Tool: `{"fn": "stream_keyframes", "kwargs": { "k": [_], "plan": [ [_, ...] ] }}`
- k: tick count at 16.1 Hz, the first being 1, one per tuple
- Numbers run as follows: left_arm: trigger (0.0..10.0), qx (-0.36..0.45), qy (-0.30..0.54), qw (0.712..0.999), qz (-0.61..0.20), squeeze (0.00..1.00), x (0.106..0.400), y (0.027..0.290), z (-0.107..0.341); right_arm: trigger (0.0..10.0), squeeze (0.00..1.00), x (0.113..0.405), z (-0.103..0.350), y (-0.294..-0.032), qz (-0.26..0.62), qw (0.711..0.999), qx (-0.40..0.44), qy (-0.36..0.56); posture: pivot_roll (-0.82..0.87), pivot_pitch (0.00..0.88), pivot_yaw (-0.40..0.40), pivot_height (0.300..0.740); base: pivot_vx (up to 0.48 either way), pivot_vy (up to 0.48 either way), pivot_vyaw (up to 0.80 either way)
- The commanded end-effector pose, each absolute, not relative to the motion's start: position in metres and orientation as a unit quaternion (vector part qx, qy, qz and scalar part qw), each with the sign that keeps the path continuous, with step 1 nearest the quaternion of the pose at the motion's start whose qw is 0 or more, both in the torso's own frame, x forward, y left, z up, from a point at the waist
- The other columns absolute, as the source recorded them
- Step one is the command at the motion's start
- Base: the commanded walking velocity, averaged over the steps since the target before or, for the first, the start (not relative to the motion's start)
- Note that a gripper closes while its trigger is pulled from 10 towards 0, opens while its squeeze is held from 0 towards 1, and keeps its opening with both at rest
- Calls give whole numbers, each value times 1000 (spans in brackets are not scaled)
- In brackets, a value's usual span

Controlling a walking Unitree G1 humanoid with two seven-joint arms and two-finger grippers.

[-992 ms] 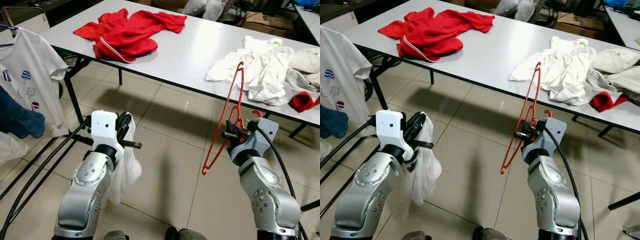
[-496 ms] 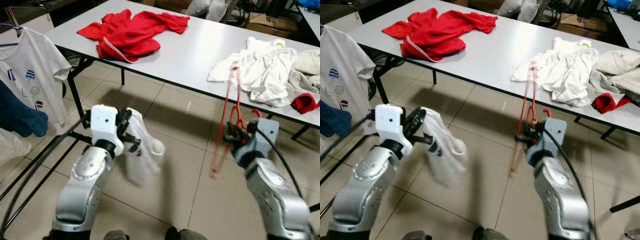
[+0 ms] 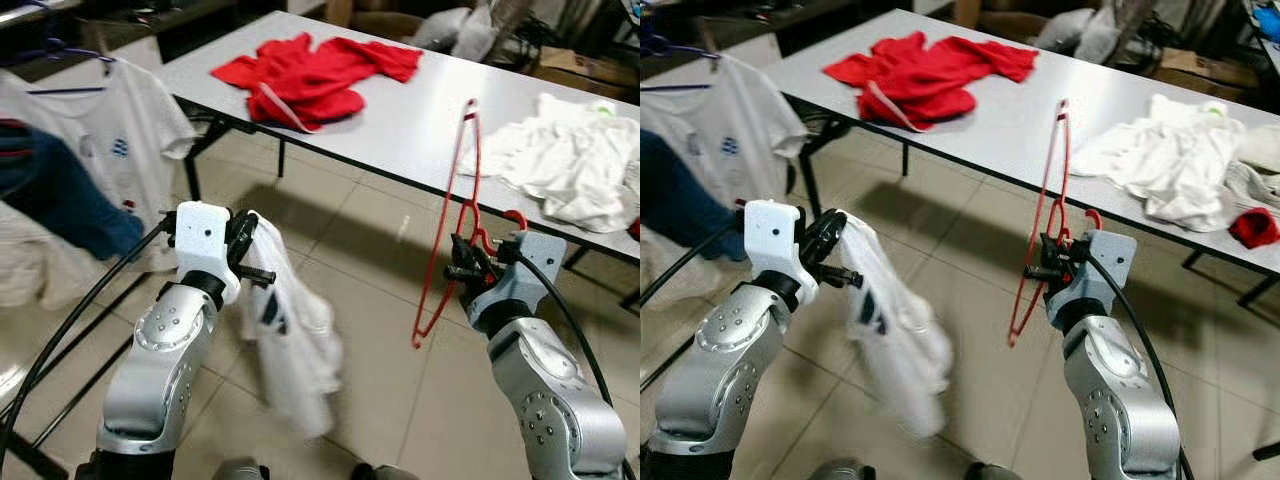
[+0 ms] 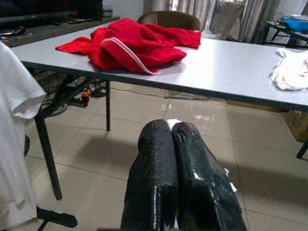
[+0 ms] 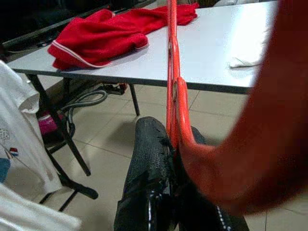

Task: Hang hanger

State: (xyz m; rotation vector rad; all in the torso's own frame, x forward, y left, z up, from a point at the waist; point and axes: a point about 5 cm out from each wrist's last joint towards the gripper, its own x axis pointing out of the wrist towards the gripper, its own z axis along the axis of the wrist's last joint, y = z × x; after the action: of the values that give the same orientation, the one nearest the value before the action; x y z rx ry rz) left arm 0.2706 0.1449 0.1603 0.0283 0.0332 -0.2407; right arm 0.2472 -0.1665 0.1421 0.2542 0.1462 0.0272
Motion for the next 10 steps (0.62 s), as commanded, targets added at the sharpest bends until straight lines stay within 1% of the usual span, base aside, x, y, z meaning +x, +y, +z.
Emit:
{"fn": "stream_keyframes", "kwargs": {
  "k": [1, 3, 4, 6, 10],
  "plan": [
    [10000, 13, 3, 992, -128, 0, 272, 143, 168, 10000, 0, 245, 142, -169, 7, 988, 129, 82, 97, 57, -49, 740, 0, 326, 0],
    [10000, 14, 3, 992, -129, 0, 272, 143, 168, 10000, 0, 245, 143, -169, 7, 987, 139, 81, 97, 57, -49, 740, 0, 328, 0],
    [10000, 14, 3, 992, -129, 0, 272, 143, 169, 10000, 0, 245, 142, -170, -6, 989, 127, 81, 98, 57, -49, 740, 0, 330, 0],
    [10000, 15, 4, 991, -130, 0, 272, 143, 169, 10000, 0, 245, 140, -169, -5, 989, 118, 86, 98, 57, -49, 740, 0, 330, 0],
    [10000, 15, 3, 991, -133, 0, 273, 141, 169, 10000, 0, 246, 145, -172, -17, 987, 146, 60, 99, 57, -47, 740, 0, 332, 0]
  ]
}}
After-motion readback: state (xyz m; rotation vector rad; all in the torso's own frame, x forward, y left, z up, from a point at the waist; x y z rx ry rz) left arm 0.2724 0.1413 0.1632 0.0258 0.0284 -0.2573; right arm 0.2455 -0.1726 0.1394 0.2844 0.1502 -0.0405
